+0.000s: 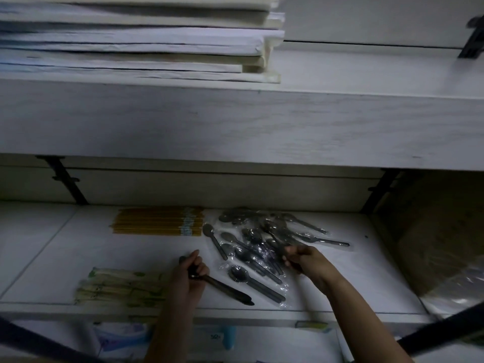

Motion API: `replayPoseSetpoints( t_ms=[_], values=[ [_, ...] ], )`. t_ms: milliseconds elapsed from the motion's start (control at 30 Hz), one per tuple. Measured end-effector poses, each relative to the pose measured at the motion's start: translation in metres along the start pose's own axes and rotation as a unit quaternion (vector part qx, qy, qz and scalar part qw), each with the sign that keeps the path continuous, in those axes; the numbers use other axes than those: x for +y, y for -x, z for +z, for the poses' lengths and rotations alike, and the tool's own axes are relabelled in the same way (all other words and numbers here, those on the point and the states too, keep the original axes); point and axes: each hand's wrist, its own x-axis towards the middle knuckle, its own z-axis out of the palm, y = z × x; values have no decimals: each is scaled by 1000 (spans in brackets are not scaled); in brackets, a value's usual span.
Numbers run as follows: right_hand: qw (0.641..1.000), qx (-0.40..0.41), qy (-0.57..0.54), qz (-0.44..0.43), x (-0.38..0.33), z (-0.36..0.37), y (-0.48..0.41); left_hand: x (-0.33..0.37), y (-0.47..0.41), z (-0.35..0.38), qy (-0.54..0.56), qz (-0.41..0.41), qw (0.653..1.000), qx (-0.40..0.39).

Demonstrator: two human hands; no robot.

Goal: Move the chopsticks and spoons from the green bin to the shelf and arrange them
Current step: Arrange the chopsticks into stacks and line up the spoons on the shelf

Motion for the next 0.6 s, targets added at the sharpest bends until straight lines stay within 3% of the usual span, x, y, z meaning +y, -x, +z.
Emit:
replayPoseSetpoints(
  t_ms=[200, 600],
  values=[
    [994, -37, -88, 50, -6, 6, 8, -4, 3, 5, -6, -12, 1000, 4],
    [991, -129, -11, -38, -6, 25, 28, -13, 10, 19, -30, -31, 999, 0]
  ],
)
